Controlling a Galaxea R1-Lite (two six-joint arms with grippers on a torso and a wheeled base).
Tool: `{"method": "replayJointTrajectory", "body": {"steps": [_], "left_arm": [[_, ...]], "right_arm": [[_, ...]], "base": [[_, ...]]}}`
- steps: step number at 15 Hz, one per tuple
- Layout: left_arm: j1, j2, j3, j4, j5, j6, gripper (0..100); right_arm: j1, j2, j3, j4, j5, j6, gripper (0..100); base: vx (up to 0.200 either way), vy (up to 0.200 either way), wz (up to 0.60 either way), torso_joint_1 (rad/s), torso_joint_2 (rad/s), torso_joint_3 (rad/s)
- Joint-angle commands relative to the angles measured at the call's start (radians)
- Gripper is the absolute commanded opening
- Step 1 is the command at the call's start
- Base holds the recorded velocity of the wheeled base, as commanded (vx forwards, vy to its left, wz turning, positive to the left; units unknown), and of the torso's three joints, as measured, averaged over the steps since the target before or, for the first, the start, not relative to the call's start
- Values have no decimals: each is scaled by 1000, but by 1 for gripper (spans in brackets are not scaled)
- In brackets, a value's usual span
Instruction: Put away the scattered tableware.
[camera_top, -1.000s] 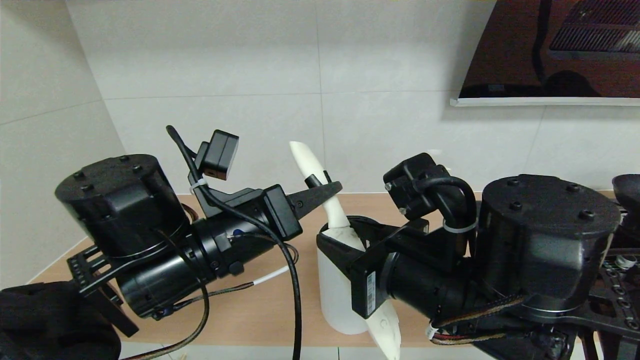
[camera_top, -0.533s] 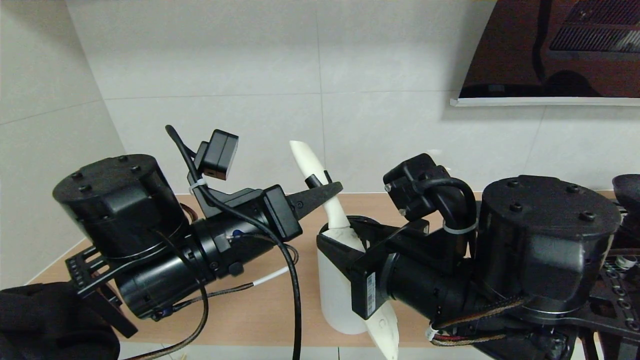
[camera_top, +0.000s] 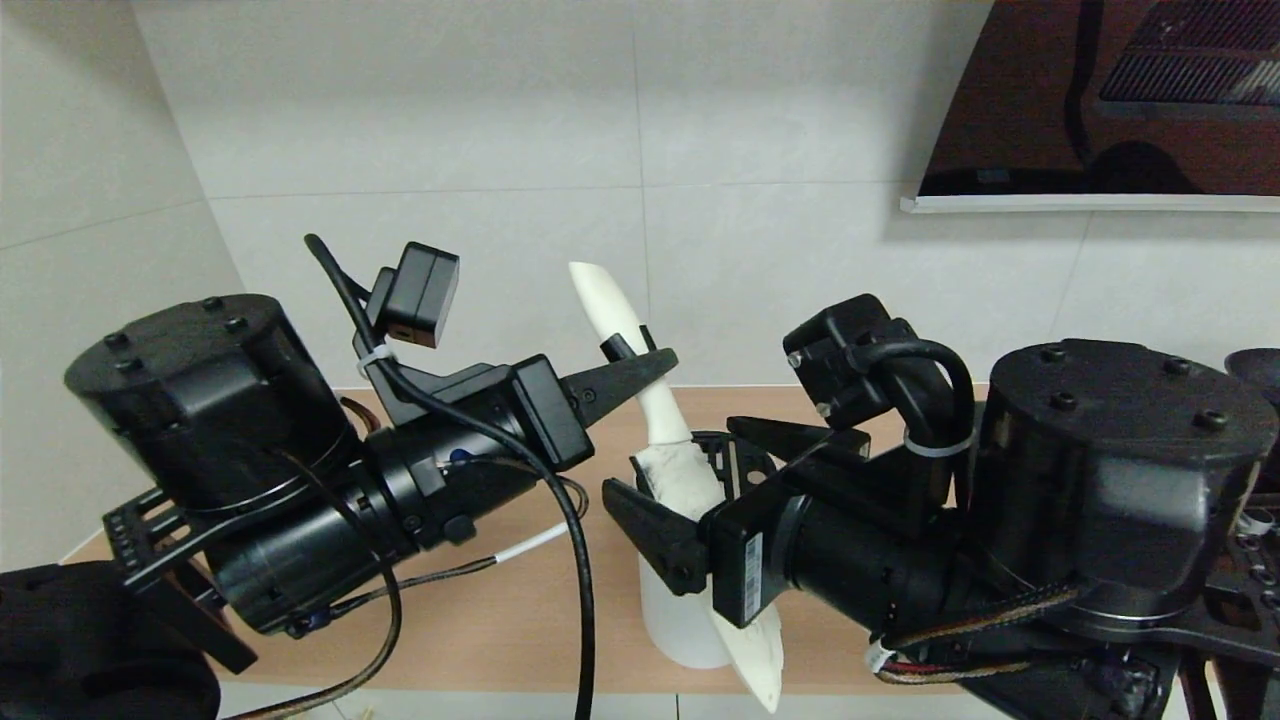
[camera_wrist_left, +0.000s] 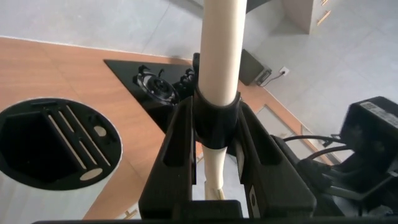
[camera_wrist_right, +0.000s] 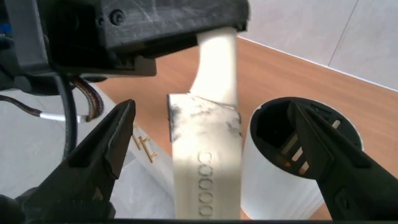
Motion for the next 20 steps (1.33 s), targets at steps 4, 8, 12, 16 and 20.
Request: {"method": "replayJointTrajectory", "body": {"steps": [4,8,12,16,20], "left_arm": [[25,-139,-132,222,84,75,0],[42,-111,-425,527,259,215,0],[-19,-53,-402,500,545,357,0],[-81,52,-381,314,762,534,0],[-102,181,-353,73,833,670,0]], "right_arm": [[-165,-145,20,3,10,-4,100],[-317,-223,46,10,61,-4,100],[-343,-206,55,8,73,-6,100],[-341,-197,64,8,73,-7,100],[-343,-191,72,8,73,-9,100]], "base": [[0,0,0,0,0,0],[0,0,0,0,0,0],[0,0,0,0,0,0],[0,0,0,0,0,0],[0,0,0,0,0,0]]}}
